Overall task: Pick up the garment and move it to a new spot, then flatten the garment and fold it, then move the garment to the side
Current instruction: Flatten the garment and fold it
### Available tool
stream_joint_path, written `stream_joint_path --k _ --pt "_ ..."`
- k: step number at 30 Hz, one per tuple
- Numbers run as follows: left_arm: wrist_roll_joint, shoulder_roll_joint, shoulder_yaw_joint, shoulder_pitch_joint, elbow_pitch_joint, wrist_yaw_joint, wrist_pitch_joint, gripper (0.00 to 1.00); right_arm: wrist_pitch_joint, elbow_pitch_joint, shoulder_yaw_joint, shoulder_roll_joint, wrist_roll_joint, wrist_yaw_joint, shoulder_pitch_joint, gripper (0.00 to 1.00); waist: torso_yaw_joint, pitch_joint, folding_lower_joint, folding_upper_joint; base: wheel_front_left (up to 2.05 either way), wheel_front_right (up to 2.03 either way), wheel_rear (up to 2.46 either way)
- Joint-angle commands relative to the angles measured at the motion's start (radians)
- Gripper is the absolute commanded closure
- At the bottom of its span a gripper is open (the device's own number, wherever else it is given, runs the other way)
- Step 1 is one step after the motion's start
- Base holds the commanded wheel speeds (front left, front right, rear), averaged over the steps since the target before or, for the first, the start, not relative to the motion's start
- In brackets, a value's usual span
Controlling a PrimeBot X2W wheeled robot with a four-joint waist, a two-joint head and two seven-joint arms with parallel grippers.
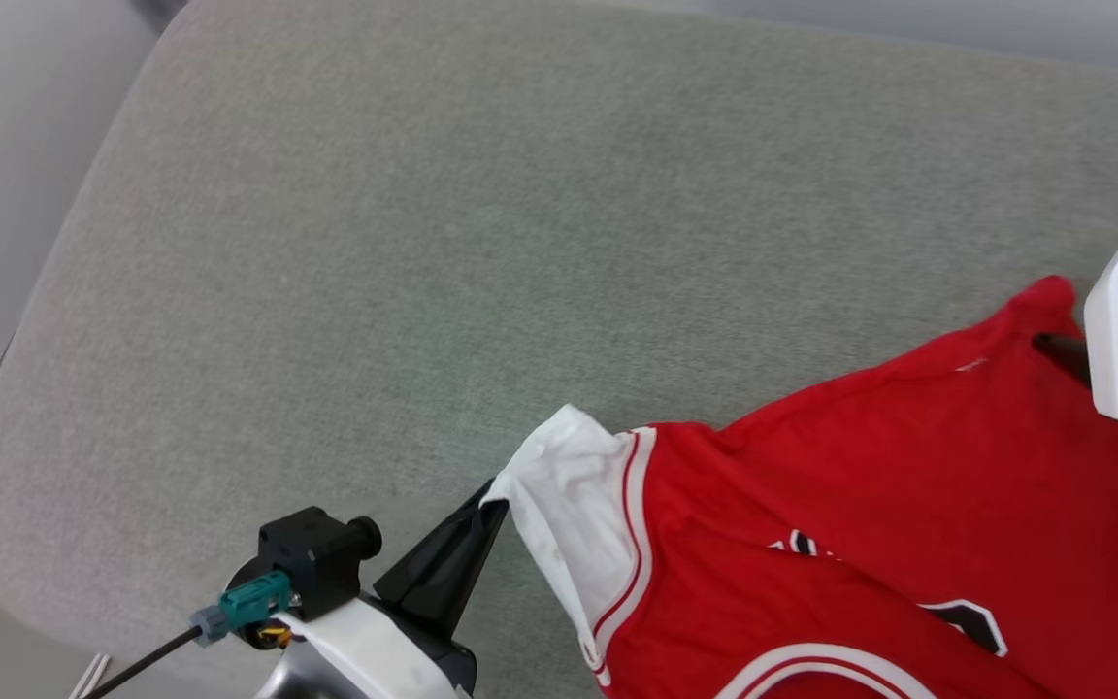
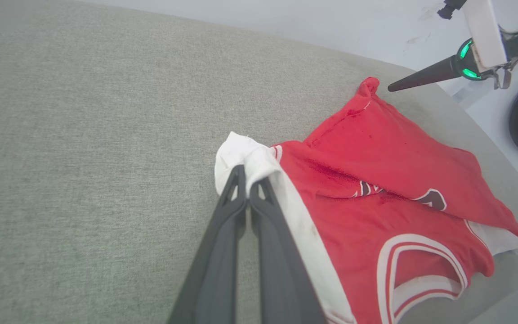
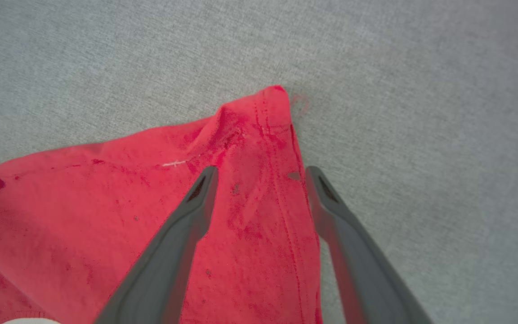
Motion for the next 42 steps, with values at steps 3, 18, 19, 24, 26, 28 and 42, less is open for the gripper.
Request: stream_joint_path --k 3,18,19,24,26,28,42 --pt "0.003 -0.014 0.006 -0.025 -0.006 0.001 -0.012 1.00 -0.022 0.067 0.008 -0.006 -0.027 0.000 -0.032 0.00 0.053 0.050 -0.0001 0.0000 0.00 0.00 0.00" --pt "0.006 -0.044 -0.020 -0.052 0.019 -0.013 -0.020 1.00 -0.054 0.269 0.085 -0.025 -0.063 -0.001 0.000 0.98 0.087 0.096 -0.0001 0.0000 0.00 0.00 0.00" --pt "0.006 -0.043 -0.021 -0.053 0.020 -0.013 -0.018 1.00 -0.057 0.273 0.088 -0.026 -0.060 -0.001 0.002 1.00 0.085 0.093 -0.0001 0.0000 0.00 0.00 0.00" --pt "0.011 -0.016 -0.014 -0.043 0.009 -0.001 -0.008 1.00 -0.195 0.249 0.093 -0.022 -0.018 0.000 -0.063 1.00 0.038 0.019 -0.0001 0.0000 0.00 0.00 0.00" --pt "0.013 0.002 -0.005 -0.038 0.000 0.005 -0.004 1.00 -0.228 0.236 0.106 -0.033 -0.001 0.000 -0.086 1.00 0.018 -0.008 -0.0001 0.0000 0.00 0.00 0.00" --pt "0.016 0.019 0.008 -0.035 -0.014 0.013 0.000 1.00 -0.258 0.226 0.119 -0.043 0.021 0.000 -0.103 1.00 -0.003 -0.039 -0.0001 0.0000 0.00 0.00 0.00" --pt "0.009 0.119 0.105 -0.032 -0.163 0.091 0.038 1.00 -0.355 0.032 0.169 -0.107 0.197 0.000 -0.120 1.00 -0.172 -0.240 -0.0001 0.0000 0.00 0.00 0.00"
